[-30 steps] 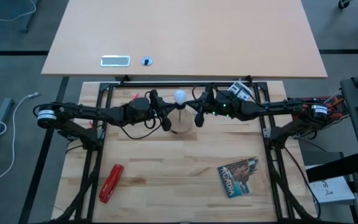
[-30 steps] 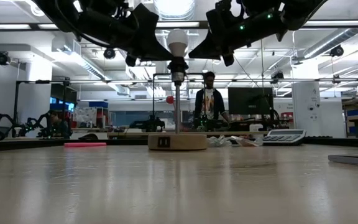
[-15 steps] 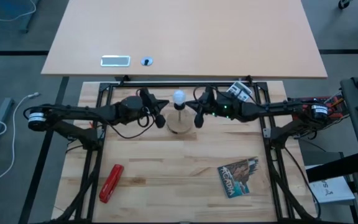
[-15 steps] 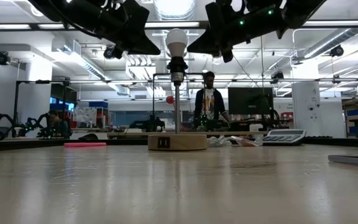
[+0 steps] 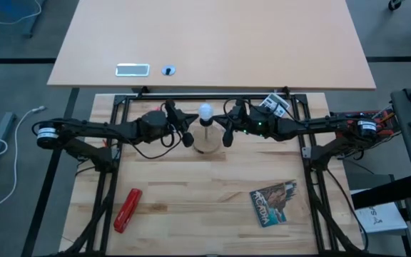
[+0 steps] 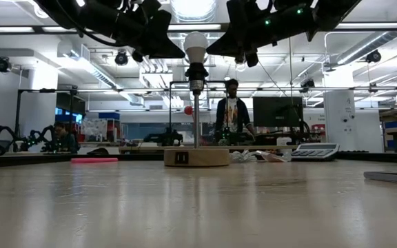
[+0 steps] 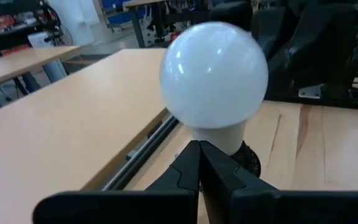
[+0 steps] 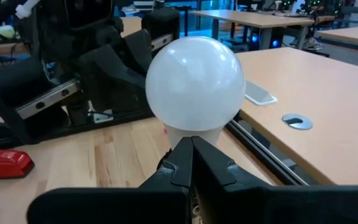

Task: Screw lightbulb
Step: Remove the lightbulb from the lamp

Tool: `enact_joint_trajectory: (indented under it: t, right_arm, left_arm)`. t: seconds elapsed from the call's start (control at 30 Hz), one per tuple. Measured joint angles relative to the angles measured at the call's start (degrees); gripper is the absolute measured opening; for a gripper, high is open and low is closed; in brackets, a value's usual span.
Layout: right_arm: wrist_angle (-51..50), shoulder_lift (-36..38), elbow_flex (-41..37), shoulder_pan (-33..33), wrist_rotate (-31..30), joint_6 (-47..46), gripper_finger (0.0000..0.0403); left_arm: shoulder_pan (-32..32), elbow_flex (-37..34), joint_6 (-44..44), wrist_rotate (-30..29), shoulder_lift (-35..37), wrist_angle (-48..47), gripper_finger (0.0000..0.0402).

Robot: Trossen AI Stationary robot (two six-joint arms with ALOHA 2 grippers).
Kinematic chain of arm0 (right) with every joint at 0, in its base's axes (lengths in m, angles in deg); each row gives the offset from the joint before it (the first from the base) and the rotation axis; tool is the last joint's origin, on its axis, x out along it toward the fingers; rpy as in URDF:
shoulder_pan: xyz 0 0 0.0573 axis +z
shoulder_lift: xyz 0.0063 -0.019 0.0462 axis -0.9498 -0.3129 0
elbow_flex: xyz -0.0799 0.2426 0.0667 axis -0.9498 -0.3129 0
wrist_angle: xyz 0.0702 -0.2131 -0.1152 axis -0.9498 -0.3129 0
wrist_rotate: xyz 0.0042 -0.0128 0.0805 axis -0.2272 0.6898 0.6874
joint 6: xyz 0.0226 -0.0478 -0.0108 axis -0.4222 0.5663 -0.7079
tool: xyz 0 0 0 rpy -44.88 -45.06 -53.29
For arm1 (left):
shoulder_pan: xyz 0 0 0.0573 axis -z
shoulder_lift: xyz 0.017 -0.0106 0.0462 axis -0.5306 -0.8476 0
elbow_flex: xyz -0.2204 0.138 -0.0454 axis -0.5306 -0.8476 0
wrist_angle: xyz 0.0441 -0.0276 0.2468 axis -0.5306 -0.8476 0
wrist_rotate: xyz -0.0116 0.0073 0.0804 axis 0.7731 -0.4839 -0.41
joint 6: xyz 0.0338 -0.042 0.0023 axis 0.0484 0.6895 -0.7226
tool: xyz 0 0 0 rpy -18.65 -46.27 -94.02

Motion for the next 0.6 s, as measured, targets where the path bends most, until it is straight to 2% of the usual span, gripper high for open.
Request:
enact_joint_trajectory:
  t: [0.27,0.4,0.6]
  right_arm:
    - [0.4,0.0,0.0,0.0,-1.0,0.1,0.0000]
    - [0.4,0.0,0.0,0.0,-1.0,0.2,0.0000]
    - [0.6,0.0,0.0,0.0,-1.0,0.8,0.0000]
  left_arm:
    - [0.0,0.0,-0.7,0.7,0.0,0.4,0.0000]
    - [0.0,0.0,-0.7,4.2,0.0,0.5,0.0000]
    - [0.0,0.0,-0.6,4.5,-0.3,0.9,0.0000]
